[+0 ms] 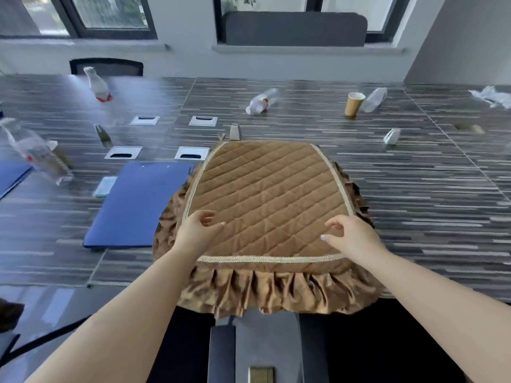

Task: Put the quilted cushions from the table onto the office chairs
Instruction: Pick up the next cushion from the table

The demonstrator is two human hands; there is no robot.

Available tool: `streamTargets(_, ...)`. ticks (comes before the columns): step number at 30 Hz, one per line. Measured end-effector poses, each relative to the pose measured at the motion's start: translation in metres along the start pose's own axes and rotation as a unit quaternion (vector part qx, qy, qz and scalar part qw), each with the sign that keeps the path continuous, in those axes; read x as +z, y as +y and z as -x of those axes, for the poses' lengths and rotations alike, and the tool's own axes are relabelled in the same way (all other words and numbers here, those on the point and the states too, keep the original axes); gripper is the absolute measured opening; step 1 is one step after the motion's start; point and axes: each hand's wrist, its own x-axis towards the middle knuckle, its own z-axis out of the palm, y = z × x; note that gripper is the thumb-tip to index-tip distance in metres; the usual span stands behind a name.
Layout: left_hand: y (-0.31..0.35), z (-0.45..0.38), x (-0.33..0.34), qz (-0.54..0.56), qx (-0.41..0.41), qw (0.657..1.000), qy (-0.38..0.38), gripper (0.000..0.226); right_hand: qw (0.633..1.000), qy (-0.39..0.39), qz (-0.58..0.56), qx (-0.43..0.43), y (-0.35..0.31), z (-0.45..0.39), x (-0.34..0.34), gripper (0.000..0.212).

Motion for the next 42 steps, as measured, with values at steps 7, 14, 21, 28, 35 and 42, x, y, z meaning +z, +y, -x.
streamTargets(7, -0.025, -0.101, -0.001, -0.124, -0.058, 0.988, 0.067, 0.072, 0.995, 0.018, 0.055, 0.078, 0.012, -0.089, 0.017, 0.061)
streamTargets(14, -0.044, -0.141, 0.009, -0.093, -0.08, 0.991, 0.054, 0.095, 0.988, 0.0, 0.026, 0.155, 0.022, -0.131, 0.027, 0.099)
streamTargets(21, -0.038, -0.143, 0.008, -0.135, -0.056, 0.983, 0.113, 0.101, 0.975, 0.068, -0.006, 0.212, 0.021, -0.139, 0.028, 0.103)
streamTargets(28, -0.033, -0.105, -0.018, -0.089, -0.074, 0.986, 0.118, 0.09, 0.957, 0.141, -0.082, 0.241, 0.015, -0.112, 0.016, 0.075)
streamTargets(35, -0.04, -0.012, -0.06, -0.06, -0.069, 0.978, 0.188, 0.088, 0.961, 0.12, -0.149, 0.201, -0.001, -0.041, 0.012, 0.058)
streamTargets(42, -0.072, 0.126, -0.1, -0.068, -0.063, 0.962, 0.258, 0.088, 0.97, 0.137, -0.164, 0.113, -0.026, 0.073, -0.002, 0.067)
